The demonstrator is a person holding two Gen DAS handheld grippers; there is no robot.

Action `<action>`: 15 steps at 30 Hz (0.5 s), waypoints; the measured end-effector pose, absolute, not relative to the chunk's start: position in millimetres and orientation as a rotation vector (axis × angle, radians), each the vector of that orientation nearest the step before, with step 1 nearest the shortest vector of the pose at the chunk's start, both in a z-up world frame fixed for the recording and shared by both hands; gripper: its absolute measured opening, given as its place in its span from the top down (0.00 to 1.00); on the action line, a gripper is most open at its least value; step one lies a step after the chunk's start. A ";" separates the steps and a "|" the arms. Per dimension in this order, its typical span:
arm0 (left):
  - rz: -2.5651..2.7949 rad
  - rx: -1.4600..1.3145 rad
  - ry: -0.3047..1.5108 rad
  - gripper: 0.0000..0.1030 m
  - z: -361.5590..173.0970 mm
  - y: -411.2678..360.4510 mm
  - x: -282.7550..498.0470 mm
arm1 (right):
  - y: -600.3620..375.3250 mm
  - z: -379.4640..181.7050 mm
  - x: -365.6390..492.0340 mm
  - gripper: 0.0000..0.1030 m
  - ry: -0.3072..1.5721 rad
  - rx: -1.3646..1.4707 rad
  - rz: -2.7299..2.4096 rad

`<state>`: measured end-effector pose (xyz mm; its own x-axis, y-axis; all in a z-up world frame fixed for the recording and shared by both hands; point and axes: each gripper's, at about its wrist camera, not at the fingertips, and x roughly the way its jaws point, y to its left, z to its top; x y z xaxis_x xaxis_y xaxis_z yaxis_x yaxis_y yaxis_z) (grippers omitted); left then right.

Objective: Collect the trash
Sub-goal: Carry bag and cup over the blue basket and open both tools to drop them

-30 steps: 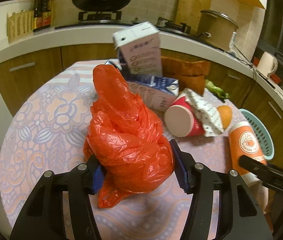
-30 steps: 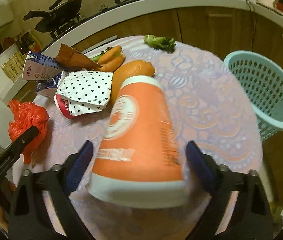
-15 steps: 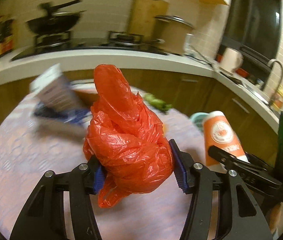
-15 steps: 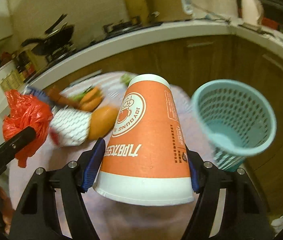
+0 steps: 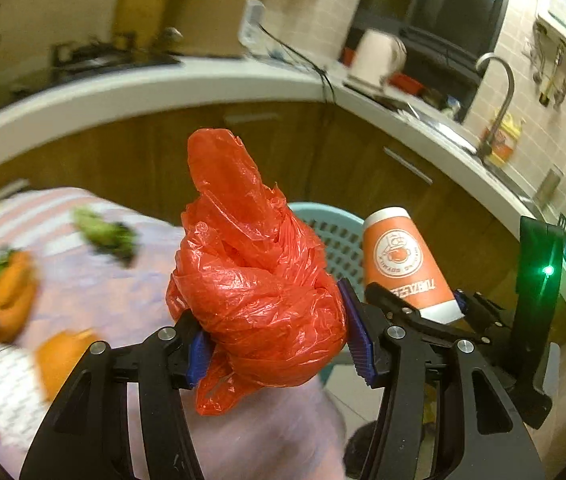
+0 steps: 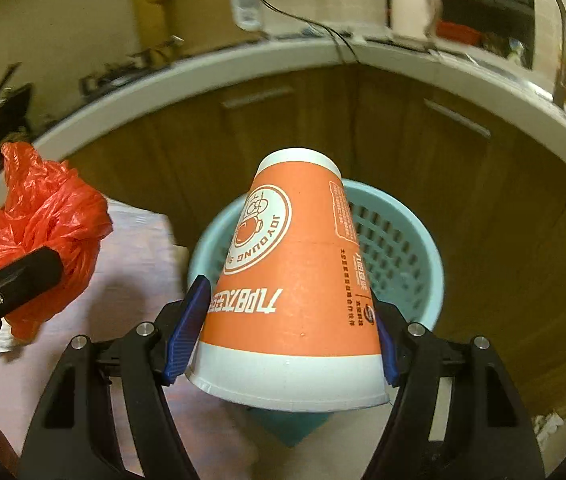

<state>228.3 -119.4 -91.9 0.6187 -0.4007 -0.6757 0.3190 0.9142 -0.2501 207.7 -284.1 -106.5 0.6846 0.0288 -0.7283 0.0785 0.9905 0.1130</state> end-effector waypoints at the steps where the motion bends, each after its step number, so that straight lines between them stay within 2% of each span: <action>1: -0.424 -0.106 0.817 0.48 -99.1 -125.1 236.3 | -291.9 -115.2 214.7 0.34 0.839 0.143 -0.042; 9: -0.487 -0.105 0.937 0.43 -142.8 -162.5 277.5 | -322.2 -164.6 240.8 0.33 0.978 0.186 -0.067; 11: -0.484 -0.101 0.948 0.39 -149.0 -167.9 283.6 | -323.3 -170.0 242.6 0.33 0.993 0.186 -0.069; 15: -0.477 -0.095 0.946 0.24 -152.1 -171.2 284.7 | -324.9 -176.0 244.7 0.33 1.009 0.181 -0.066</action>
<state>284.7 -171.2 -152.1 0.4897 -0.4326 -0.7570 0.3510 0.8926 -0.2829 244.7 -324.9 -176.0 0.5325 0.0286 -0.8459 0.1385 0.9830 0.1204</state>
